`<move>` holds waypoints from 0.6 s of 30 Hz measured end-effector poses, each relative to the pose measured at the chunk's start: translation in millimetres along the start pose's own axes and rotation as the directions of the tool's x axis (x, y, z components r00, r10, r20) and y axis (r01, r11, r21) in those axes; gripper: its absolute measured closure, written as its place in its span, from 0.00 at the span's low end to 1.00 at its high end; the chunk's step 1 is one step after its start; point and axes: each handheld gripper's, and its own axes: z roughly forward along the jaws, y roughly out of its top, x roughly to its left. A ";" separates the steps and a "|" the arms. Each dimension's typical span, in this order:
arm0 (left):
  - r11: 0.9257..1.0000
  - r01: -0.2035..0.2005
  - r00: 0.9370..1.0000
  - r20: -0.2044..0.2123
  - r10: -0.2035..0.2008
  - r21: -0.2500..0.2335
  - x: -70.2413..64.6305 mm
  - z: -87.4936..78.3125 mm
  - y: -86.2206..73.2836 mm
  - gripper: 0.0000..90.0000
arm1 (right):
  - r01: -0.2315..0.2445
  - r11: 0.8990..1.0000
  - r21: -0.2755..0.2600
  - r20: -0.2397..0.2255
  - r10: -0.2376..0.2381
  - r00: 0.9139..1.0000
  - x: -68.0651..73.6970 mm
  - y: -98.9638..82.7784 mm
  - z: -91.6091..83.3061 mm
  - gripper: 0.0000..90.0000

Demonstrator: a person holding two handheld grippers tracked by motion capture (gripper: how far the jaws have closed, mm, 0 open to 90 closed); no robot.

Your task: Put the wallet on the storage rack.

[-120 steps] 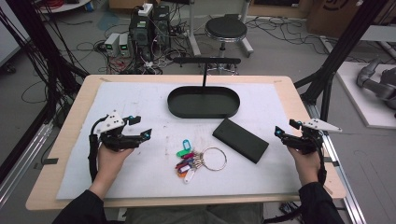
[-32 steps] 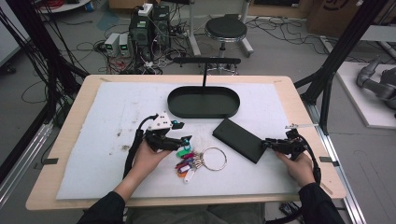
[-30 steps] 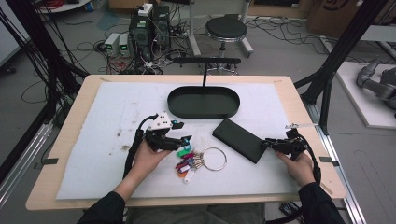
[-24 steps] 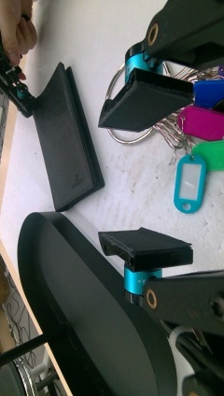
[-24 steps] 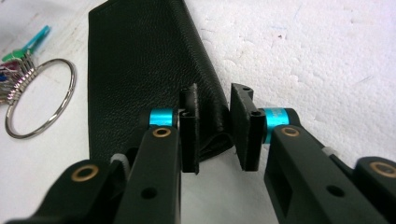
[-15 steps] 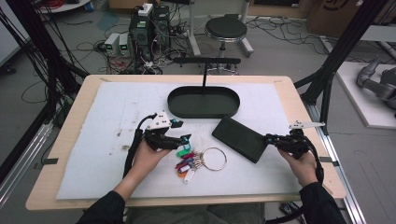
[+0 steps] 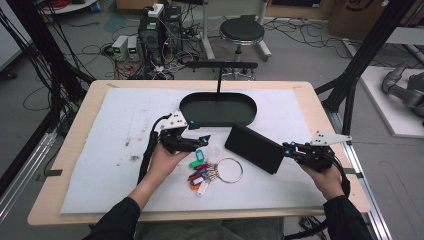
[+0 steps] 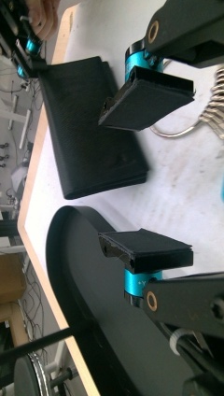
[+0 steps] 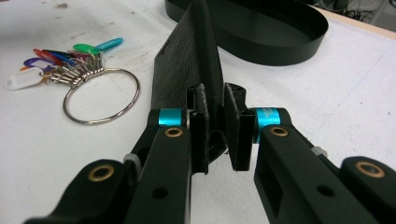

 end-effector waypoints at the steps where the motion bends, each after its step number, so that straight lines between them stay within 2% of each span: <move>1: 1.000 -0.001 1.000 0.002 0.001 0.000 0.8 2.7 0.8 0.42 | 0.018 1.000 -0.005 -0.005 -0.018 1.000 0.9 0.6 -0.7 0.91; 7: 1.000 0.026 0.999 0.031 -0.026 0.003 10.2 32.0 5.3 0.38 | 0.073 0.997 -0.012 -0.030 -0.073 0.997 5.5 2.4 -3.3 0.91; 13: 0.999 0.039 0.997 0.071 -0.040 0.009 15.6 50.0 3.4 0.32 | 0.103 0.994 -0.019 -0.055 -0.104 0.993 7.7 3.2 -4.7 0.91; 18: 0.999 0.011 0.990 0.139 -0.016 0.032 16.1 66.2 3.9 0.31 | 0.127 0.992 -0.020 -0.073 -0.128 0.989 8.6 4.3 -5.6 0.91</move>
